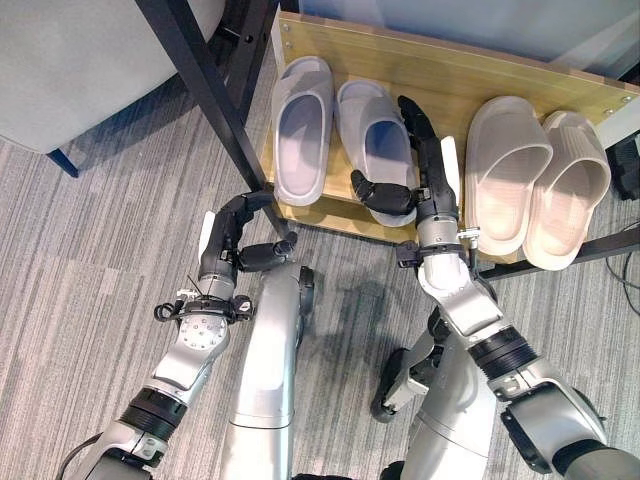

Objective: Arrange the slippers neatly on the shoe rack.

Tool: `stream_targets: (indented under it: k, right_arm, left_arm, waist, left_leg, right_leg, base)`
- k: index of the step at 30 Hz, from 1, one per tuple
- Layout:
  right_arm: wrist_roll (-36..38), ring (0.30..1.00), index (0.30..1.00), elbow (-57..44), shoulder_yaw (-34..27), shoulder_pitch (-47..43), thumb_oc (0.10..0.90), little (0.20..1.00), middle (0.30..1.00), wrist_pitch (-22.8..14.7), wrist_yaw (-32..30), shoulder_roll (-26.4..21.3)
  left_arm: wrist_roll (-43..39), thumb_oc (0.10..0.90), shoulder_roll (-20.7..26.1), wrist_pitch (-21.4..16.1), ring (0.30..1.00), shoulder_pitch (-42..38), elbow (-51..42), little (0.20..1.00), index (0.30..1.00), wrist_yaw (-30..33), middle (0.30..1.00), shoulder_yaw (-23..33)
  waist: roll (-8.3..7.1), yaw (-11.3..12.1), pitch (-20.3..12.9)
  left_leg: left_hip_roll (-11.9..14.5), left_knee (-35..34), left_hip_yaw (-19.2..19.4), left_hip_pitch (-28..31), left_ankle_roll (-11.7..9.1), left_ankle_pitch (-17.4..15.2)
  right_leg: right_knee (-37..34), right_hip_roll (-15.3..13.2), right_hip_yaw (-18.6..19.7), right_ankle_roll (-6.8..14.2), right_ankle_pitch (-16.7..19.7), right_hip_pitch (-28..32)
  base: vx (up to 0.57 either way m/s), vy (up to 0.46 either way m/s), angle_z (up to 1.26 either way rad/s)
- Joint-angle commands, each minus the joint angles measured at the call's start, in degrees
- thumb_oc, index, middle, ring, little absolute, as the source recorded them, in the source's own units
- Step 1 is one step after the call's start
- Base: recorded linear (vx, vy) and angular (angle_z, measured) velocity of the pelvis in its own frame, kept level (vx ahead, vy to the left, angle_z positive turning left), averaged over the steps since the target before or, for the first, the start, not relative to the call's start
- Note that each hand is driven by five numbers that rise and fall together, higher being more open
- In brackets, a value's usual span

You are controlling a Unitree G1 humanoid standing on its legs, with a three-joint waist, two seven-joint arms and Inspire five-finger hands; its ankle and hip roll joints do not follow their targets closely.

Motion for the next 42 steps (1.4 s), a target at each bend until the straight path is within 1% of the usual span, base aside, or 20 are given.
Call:
stream_targets:
  k: [1, 8, 10, 15, 21, 22, 23, 25, 30, 32, 35, 42]
  right_arm:
    - [-1.34, 0.9, 0.9, -3.2, 0.43, -4.63, 0.8, 0.9, 0.9, -3.73, -1.83, 3.36]
    - [-2.2, 0.9, 0.9, -1.22, 1.61, -6.24, 0.8, 0.9, 0.9, -3.45, -5.34, 8.34]
    - [-2.81, 0.9, 0.9, -0.51, 2.09, -7.15, 0.8, 0.9, 0.9, -3.3, -6.39, 9.79]
    - [-3.87, 0.9, 0.9, 0.82, 2.8, -8.68, 0.8, 0.9, 0.9, -3.27, -7.48, 11.26]
    - [-7.02, 0.9, 0.9, -2.01, 2.58, -8.5, 0.8, 0.9, 0.9, -2.72, -7.27, 9.45]
    - [-9.97, 0.9, 0.9, -4.97, 1.78, -7.05, 0.8, 0.9, 0.9, -2.3, -7.25, 7.67]
    - [-10.1, 0.9, 0.9, -5.27, 1.74, -6.83, 0.8, 0.9, 0.9, -2.16, -7.21, 7.61]
    - [-12.66, 0.9, 0.9, -8.01, 0.92, -4.41, 0.8, 0.9, 0.9, -1.78, -7.25, 5.73]
    - [-15.1, 0.9, 0.9, -11.8, -0.37, -0.63, 0.8, 0.9, 0.9, -1.51, -7.22, 4.23]
    - [-16.96, 0.9, 0.9, -14.44, -1.01, 2.38, 0.8, 0.9, 0.9, -1.44, -7.07, 3.12]
    - [-17.84, 0.9, 0.9, -17.05, -1.85, 5.64, 0.8, 0.9, 0.9, -1.45, -6.73, 2.48]
    - [-17.41, 0.9, 0.9, -20.61, -2.72, 9.98, 0.8, 0.9, 0.9, -2.08, -6.23, 2.54]
  left_arm:
    - [3.96, 0.8, -5.82, -2.24, 0.9, -4.73, -1.02, 0.9, 0.9, 2.08, 0.9, -8.6]
    - [4.4, 0.8, -7.13, -2.86, 0.9, -5.88, -0.33, 0.9, 0.9, 3.97, 0.9, -10.41]
    - [4.68, 0.8, -7.57, -2.92, 0.9, -6.32, -0.18, 0.9, 0.9, 4.36, 0.9, -11.49]
    - [5.1, 0.8, -8.01, -3.49, 0.9, -6.37, 0.11, 0.9, 0.9, 4.68, 0.9, -12.52]
    - [5.04, 0.8, -7.87, -3.68, 0.9, -5.82, -0.01, 0.9, 0.9, 4.11, 0.9, -12.32]
    - [5.16, 0.8, -7.85, -3.71, 0.9, -5.12, -0.17, 0.9, 0.9, 3.72, 0.9, -12.04]
    - [5.17, 0.8, -7.88, -3.7, 0.9, -5.08, -0.21, 0.9, 0.9, 3.71, 0.9, -12.06]
    - [5.43, 0.8, -7.92, -3.55, 0.9, -4.59, -0.18, 0.9, 0.9, 3.54, 0.9, -11.73]
    - [5.95, 0.8, -7.82, -3.32, 0.9, -3.84, -0.3, 0.9, 0.9, 3.51, 0.9, -11.14]
    - [6.01, 0.8, -7.59, -3.31, 0.9, -3.06, -0.49, 0.9, 0.9, 3.28, 0.9, -10.85]
    - [6.2, 0.8, -7.12, -3.23, 0.9, -2.23, -0.92, 0.9, 0.9, 3.1, 0.9, -10.53]
    - [6.07, 0.8, -5.96, -3.13, 0.9, -0.33, -1.63, 0.9, 0.9, 2.61, 0.9, -10.06]
  waist:
    - [-1.44, 1.88, -2.19]
    - [-0.83, 2.39, -2.19]
    - [-0.39, 2.61, -2.19]
    - [0.14, 3.0, -2.19]
    - [-0.09, 2.87, -2.19]
    - [-0.44, 2.53, -2.19]
    - [-0.43, 2.54, -2.19]
    - [-0.91, 2.08, -2.19]
    - [-1.38, 1.51, -2.19]
    - [-1.67, 1.04, -2.19]
    - [-2.02, 0.57, -2.19]
    - [-2.34, -0.17, -2.19]
  left_leg:
    - [2.4, -1.51, 0.03, -1.67, -4.03, -2.85]
    - [2.31, -1.9, 0.01, -1.67, -3.97, -2.49]
    - [2.19, -1.99, 0.12, -1.67, -3.95, -2.39]
    - [1.96, -2.44, -0.03, -1.67, -4.01, -2.11]
    - [1.84, -2.56, -0.16, -1.67, -4.15, -1.8]
    - [1.94, -2.39, -0.04, -1.67, -4.18, -1.8]
    - [1.94, -2.37, 0.0, -1.67, -4.18, -1.79]
    - [2.03, -2.35, 0.09, -1.67, -4.22, -1.81]
    - [2.35, -2.13, 0.21, -1.67, -4.21, -1.98]
    - [2.54, -1.88, 0.28, -1.67, -4.2, -2.09]
    - [2.74, -1.5, 0.48, -1.67, -4.12, -2.25]
    - [3.23, -1.2, 0.78, -1.67, -4.05, -2.23]
  right_leg:
    - [1.32, 1.19, -0.26, -5.0, 12.76, -1.87]
    - [0.95, 1.33, -0.39, -4.84, 12.99, -2.08]
    - [0.84, 1.27, -0.56, -4.81, 13.05, -2.13]
    - [0.56, 1.3, -0.65, -4.77, 13.14, -1.97]
    - [0.44, 1.28, -0.56, -4.78, 13.23, -1.73]
    - [0.5, 1.3, -0.47, -4.86, 13.24, -1.76]
    - [0.55, 1.29, -0.42, -4.86, 13.22, -1.78]
    - [0.59, 1.36, -0.19, -4.88, 13.14, -1.98]
    - [0.79, 1.5, 0.22, -4.85, 13.07, -2.46]
    - [0.99, 1.68, 0.48, -4.9, 12.99, -2.81]
    - [1.14, 1.91, 0.79, -4.85, 13.03, -3.19]
    - [1.43, 2.43, 1.33, -4.66, 12.91, -3.94]
  base:
    - [0.0, 0.0, 0.0]
    - [0.0, 0.0, 0.0]
    - [0.0, 0.0, 0.0]
    - [0.0, 0.0, 0.0]
    - [0.0, 0.0, 0.0]
    - [0.0, 0.0, 0.0]
    - [0.0, 0.0, 0.0]
    - [0.0, 0.0, 0.0]
    - [0.0, 0.0, 0.0]
    - [0.0, 0.0, 0.0]
    - [0.0, -0.003, -0.04]
    - [0.0, 0.001, -0.02]
